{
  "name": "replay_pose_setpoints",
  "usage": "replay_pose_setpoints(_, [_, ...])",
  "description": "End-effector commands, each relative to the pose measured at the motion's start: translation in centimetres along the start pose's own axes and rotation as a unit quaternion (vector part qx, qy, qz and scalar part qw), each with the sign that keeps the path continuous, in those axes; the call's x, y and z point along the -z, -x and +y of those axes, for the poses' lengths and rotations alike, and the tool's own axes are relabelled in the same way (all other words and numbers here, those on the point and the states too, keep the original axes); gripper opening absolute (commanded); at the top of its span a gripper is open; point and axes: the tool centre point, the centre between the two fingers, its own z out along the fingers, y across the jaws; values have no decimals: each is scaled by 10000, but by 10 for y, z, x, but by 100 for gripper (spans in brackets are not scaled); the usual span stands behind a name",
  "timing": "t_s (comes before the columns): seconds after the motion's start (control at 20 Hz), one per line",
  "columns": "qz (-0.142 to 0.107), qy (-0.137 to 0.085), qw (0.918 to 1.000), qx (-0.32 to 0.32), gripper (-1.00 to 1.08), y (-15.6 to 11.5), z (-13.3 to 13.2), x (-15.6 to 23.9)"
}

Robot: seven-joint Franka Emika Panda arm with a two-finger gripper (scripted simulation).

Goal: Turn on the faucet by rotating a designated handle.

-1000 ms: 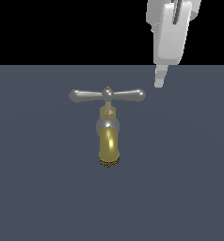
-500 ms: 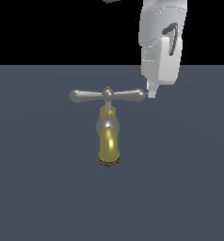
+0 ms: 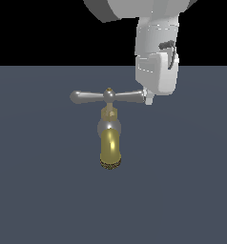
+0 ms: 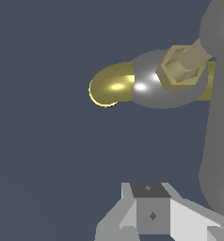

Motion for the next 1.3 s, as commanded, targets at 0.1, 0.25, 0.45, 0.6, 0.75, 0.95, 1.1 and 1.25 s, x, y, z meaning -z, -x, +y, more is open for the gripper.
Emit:
replay_pose_setpoints(0.1, [0,4,9999,125,-100,-2,4,-4])
replay_pose_setpoints(0.25, [1,5,9999,145,-100,-2,4,-4])
replay_pose_setpoints(0.45, [0,4,9999,143,-100,-2,4,-4])
replay_pose_setpoints(0.6, [0,4,9999,143,-100,-1,12,-4])
replay_pose_setpoints(0.75, [0,4,9999,143,-100,-1,21,-4])
replay_pose_setpoints(0.95, [0,4,9999,143,-100,0,32,-4])
replay_pose_setpoints(1.1, [2,4,9999,145,-100,0,41,-4])
replay_pose_setpoints(1.25, [2,4,9999,145,-100,1,49,-4])
